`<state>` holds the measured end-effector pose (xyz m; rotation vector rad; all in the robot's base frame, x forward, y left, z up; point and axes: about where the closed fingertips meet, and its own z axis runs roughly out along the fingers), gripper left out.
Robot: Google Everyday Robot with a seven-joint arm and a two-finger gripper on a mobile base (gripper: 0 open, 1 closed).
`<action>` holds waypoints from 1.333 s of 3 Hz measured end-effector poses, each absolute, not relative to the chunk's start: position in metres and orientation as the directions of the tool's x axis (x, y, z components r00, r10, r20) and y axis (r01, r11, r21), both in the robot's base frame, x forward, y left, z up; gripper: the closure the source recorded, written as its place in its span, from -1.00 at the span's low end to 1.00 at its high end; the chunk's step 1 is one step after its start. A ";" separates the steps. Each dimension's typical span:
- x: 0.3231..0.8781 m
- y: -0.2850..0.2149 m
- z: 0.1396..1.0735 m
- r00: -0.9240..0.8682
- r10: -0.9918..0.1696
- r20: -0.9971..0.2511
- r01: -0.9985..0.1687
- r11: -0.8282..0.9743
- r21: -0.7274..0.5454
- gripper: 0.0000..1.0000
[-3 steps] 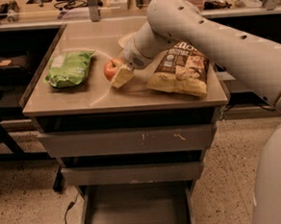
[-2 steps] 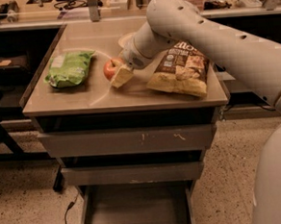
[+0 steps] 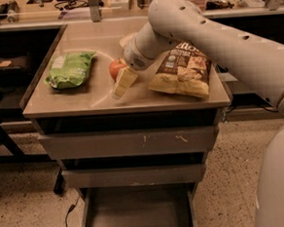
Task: Pick apple from bottom drawer and place on counter
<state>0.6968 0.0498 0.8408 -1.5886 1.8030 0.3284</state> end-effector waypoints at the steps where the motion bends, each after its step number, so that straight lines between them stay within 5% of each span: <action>1: 0.697 0.050 0.841 0.000 -0.764 -0.645 -0.943 0.214 -0.255 -1.00; 4: 0.667 0.018 0.955 0.023 -0.773 -0.634 -0.888 0.275 -0.368 -1.00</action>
Offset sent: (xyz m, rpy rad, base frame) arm -0.0190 -0.0325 0.1048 0.0065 -0.0744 -0.0304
